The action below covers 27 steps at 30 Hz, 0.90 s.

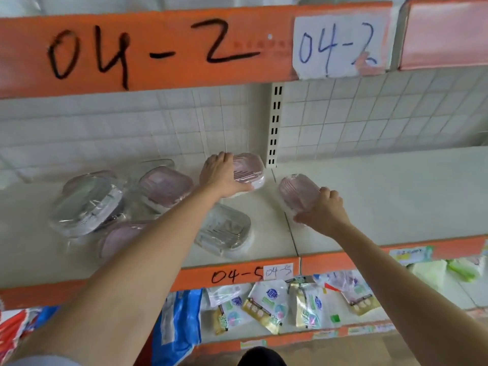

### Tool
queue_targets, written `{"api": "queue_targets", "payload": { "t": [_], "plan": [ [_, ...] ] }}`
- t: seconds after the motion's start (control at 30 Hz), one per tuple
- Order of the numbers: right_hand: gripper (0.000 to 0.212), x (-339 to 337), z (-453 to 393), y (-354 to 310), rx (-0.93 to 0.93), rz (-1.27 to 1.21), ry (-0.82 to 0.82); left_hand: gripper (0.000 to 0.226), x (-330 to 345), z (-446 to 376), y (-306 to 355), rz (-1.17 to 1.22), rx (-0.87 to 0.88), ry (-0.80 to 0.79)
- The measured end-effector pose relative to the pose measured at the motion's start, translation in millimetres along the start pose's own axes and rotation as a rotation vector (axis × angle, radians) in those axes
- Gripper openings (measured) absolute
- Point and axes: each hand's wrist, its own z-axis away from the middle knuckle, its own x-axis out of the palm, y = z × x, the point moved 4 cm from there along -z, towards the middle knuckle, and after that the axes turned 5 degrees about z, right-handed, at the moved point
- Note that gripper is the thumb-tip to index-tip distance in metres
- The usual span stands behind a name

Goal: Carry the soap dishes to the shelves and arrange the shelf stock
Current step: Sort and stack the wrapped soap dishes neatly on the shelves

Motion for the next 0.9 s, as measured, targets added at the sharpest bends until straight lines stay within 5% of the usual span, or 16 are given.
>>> {"api": "queue_targets", "payload": {
  "t": [0.33, 0.5, 0.7, 0.9],
  "plan": [
    [0.088, 29, -5, -26, -0.193, 0.176, -0.103, 0.109, 27, -11, -23, -0.161, -0.070, -0.230],
    [0.115, 21, 2, -31, -0.162, 0.255, -0.181, 0.098, 17, 2, -19, -0.088, -0.024, -0.171],
    [0.081, -8, 31, -53, -0.309, 0.344, -0.051, 0.067, -5, 39, -4, -0.054, 0.030, -0.197],
    [0.062, -34, 77, -74, -0.377, 0.337, -0.259, 0.033, -41, 98, 5, -0.040, 0.043, -0.320]
  ]
}}
